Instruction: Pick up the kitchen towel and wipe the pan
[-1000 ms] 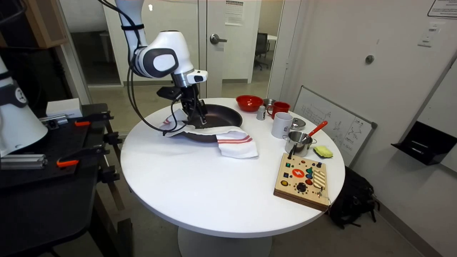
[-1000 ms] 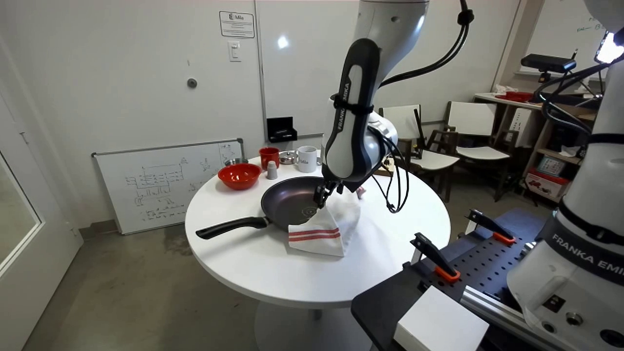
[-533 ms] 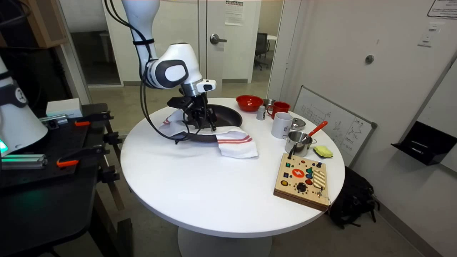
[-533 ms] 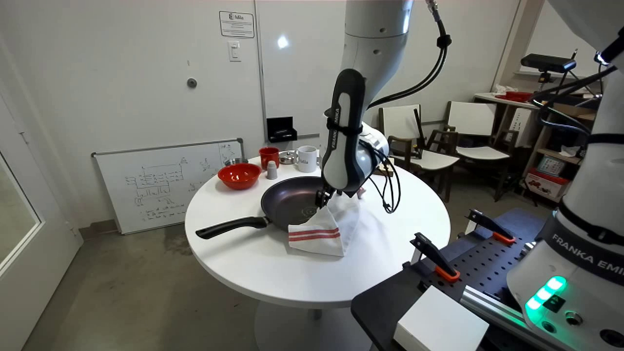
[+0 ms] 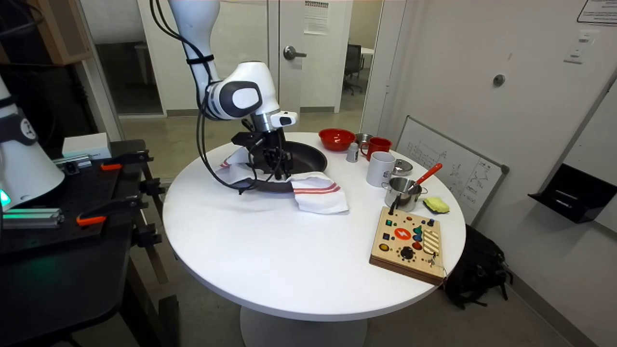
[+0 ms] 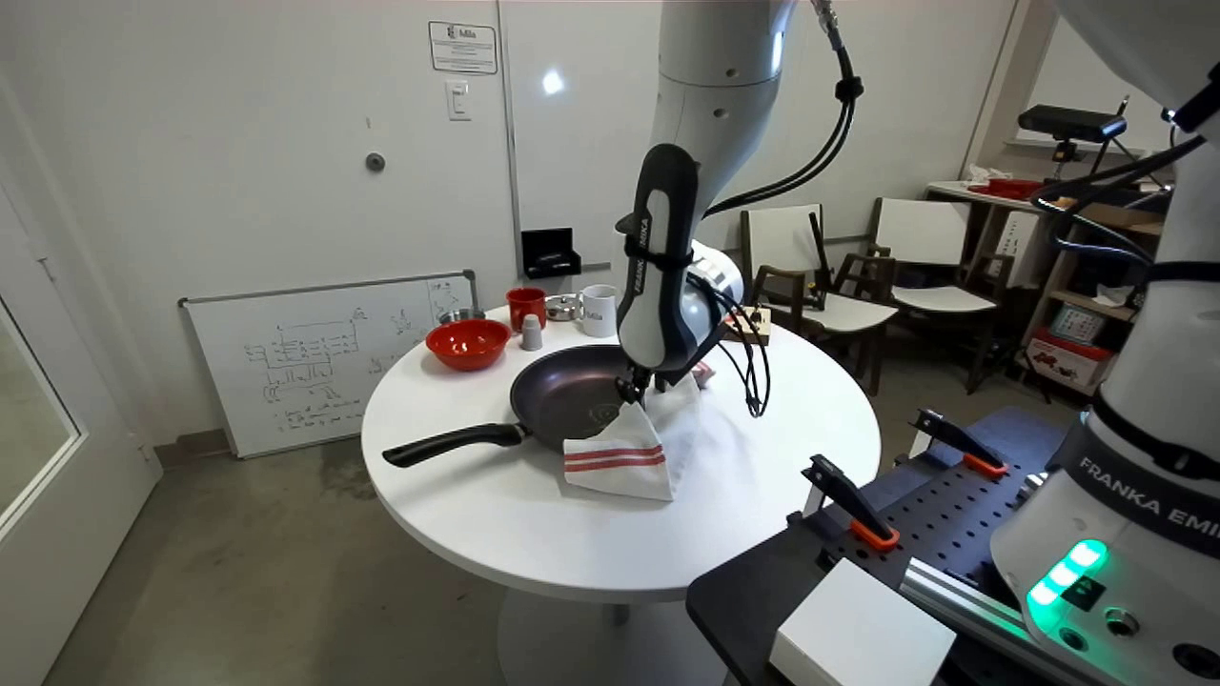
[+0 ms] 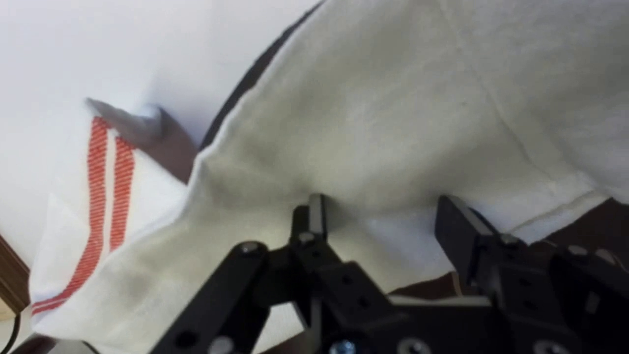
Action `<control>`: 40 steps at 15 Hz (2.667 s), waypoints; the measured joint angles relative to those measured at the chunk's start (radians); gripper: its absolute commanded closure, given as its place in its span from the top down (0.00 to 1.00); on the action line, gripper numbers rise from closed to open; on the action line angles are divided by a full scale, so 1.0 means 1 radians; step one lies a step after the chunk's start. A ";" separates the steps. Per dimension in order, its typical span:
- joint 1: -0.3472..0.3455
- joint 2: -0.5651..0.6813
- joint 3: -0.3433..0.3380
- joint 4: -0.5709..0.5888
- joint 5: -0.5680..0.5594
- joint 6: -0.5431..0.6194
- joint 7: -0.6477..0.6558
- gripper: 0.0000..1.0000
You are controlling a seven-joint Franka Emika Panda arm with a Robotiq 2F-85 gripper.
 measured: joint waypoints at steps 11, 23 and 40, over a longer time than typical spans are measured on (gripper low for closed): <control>-0.088 -0.009 0.077 0.043 -0.005 -0.087 0.041 0.29; -0.147 0.002 0.133 0.063 -0.073 -0.162 0.038 1.00; -0.390 0.016 0.369 0.133 -0.108 -0.310 -0.108 0.00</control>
